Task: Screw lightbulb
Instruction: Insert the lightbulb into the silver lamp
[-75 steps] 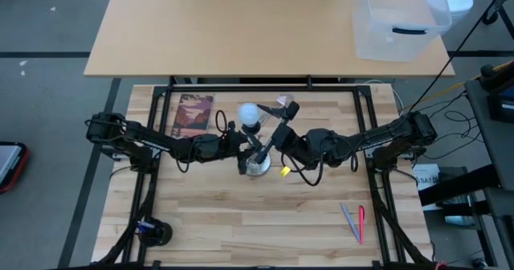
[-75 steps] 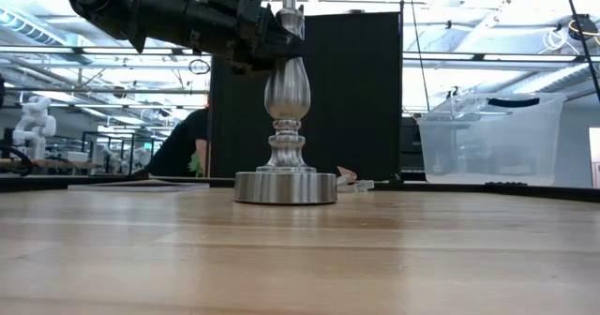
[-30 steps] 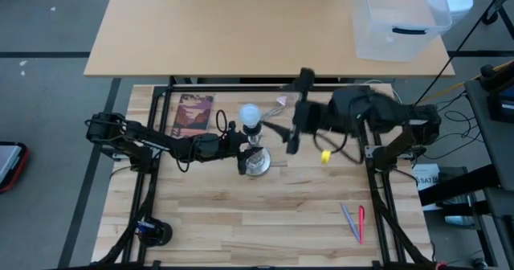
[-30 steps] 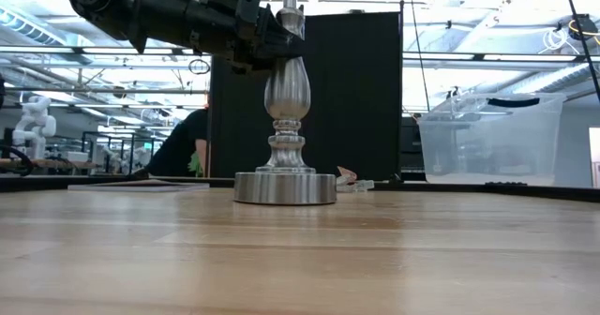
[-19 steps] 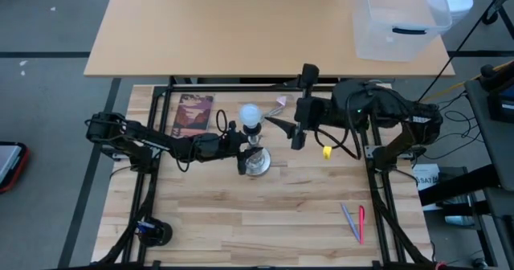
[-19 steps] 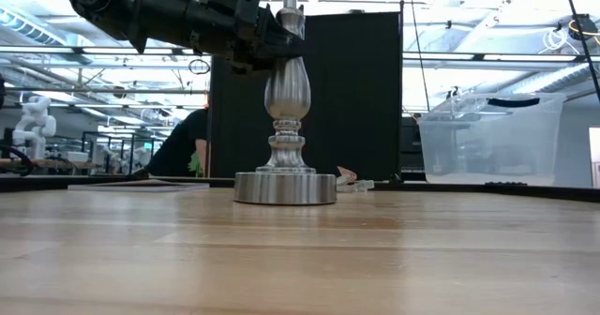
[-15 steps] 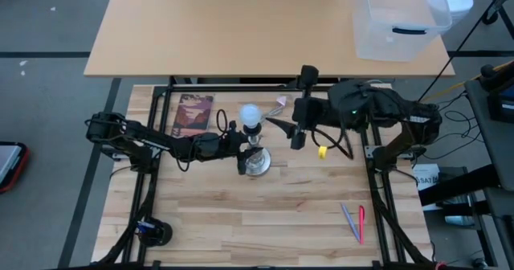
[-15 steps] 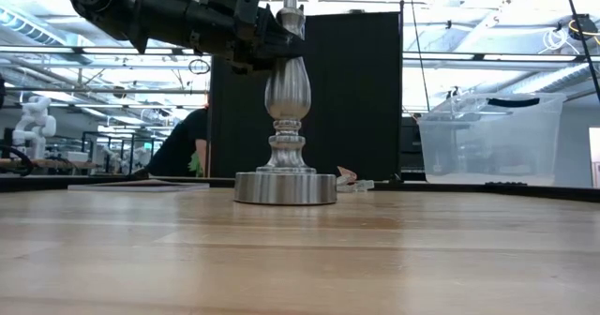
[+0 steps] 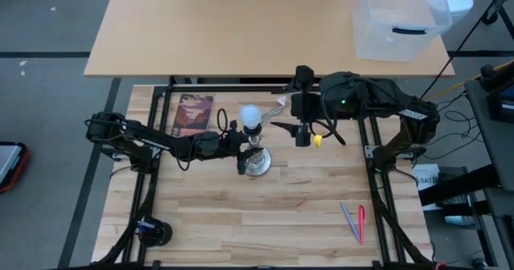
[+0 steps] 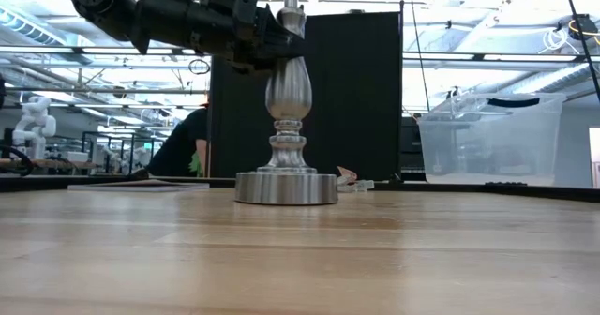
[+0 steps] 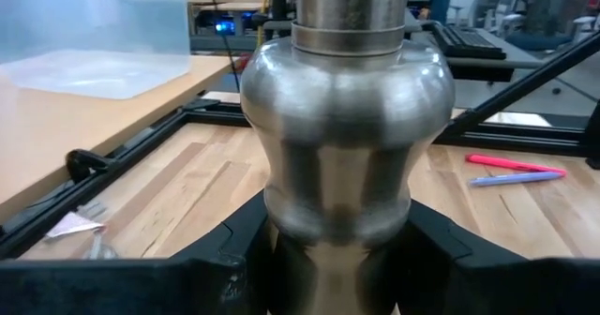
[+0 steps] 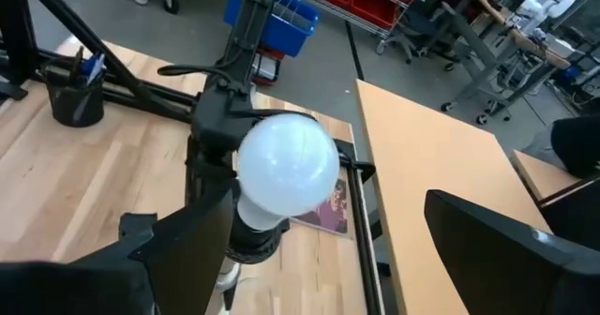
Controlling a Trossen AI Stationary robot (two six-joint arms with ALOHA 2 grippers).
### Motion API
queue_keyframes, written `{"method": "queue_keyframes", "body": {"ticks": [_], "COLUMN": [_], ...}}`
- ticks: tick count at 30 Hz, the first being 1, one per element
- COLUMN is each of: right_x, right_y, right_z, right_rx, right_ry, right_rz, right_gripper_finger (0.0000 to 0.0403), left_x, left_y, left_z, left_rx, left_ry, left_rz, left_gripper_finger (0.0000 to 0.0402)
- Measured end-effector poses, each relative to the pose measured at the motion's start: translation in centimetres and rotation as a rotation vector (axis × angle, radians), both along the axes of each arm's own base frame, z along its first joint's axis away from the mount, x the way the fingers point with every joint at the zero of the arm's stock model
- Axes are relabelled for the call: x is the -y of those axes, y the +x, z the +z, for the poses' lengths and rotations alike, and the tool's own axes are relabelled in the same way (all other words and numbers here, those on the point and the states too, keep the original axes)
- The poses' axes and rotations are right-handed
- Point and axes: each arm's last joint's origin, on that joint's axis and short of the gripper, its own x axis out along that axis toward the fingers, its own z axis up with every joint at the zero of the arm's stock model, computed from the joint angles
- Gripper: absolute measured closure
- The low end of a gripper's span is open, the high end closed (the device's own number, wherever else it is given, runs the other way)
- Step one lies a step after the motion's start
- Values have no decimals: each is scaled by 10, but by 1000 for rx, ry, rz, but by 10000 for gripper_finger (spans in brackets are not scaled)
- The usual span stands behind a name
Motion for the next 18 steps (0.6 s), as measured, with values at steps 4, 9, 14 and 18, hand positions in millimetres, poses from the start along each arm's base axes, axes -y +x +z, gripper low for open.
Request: {"method": "queue_keyframes", "body": {"ticks": [4,9,14,18], "right_x": [0,-1,-1,-1], "right_y": [0,1,1,1], "right_z": [2,2,2,2], "right_rx": [15,18,20,20], "right_ry": [-9,-10,-1,-2], "right_rz": [4,7,3,4], "right_gripper_finger": [57,57,57,57], "left_x": [-3,-6,-9,-10], "left_y": [0,0,0,0], "left_z": [0,0,0,1], "left_rx": [1,1,8,15], "left_ry": [-12,-19,-24,-24], "left_rz": [-1,-17,-39,-42], "left_gripper_finger": [243,243,243,243]}}
